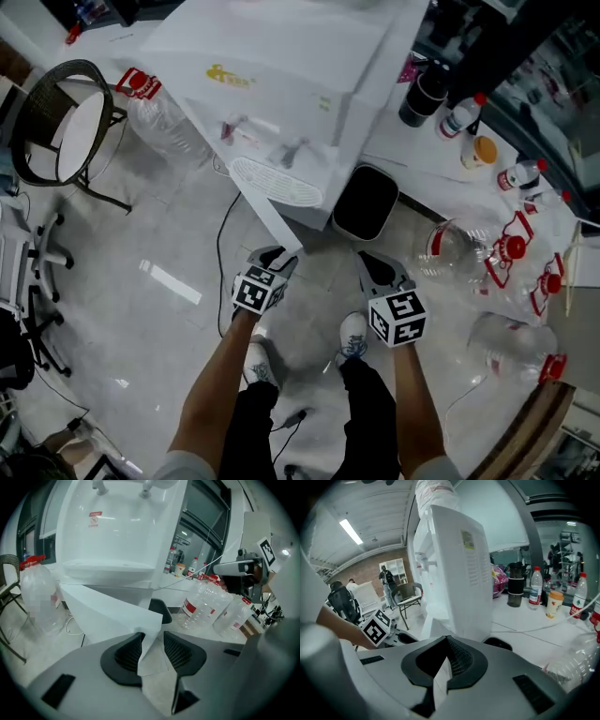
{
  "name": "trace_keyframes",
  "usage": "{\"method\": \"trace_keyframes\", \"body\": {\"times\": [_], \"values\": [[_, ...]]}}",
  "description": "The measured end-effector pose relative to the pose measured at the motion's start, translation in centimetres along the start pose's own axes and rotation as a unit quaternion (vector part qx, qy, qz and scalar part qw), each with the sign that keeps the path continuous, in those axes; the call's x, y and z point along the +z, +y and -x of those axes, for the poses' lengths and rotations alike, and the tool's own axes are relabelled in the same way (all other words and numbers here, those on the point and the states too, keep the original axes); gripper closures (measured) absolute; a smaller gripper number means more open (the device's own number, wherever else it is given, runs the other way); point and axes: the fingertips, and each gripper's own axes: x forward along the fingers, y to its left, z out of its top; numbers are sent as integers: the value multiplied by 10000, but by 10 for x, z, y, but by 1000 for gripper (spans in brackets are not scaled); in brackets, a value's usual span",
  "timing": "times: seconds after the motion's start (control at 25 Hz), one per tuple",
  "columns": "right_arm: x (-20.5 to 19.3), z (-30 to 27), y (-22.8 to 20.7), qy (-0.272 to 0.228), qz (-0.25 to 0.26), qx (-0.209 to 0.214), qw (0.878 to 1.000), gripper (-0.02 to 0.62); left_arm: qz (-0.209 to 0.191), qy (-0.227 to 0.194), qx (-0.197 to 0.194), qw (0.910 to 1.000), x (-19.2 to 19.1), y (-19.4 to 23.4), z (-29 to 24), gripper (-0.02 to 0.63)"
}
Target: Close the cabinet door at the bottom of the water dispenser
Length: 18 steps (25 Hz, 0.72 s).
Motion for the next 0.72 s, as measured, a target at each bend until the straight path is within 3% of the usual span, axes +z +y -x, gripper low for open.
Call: {"method": "trace_keyframes", "body": {"times": [0.32, 0.6, 0.72], "values": [[-20, 24, -48, -51, -224, -376, 9990, 569, 40, -155, 83, 9998, 32, -13, -59, 449], [-39, 40, -84, -28, -351, -636, 9974, 569, 339, -406, 409, 9978, 52, 6, -101, 456], [-45, 44, -93, 17, -388, -725, 9966, 569, 266, -467, 366, 9979, 63, 6, -112, 456]]}}
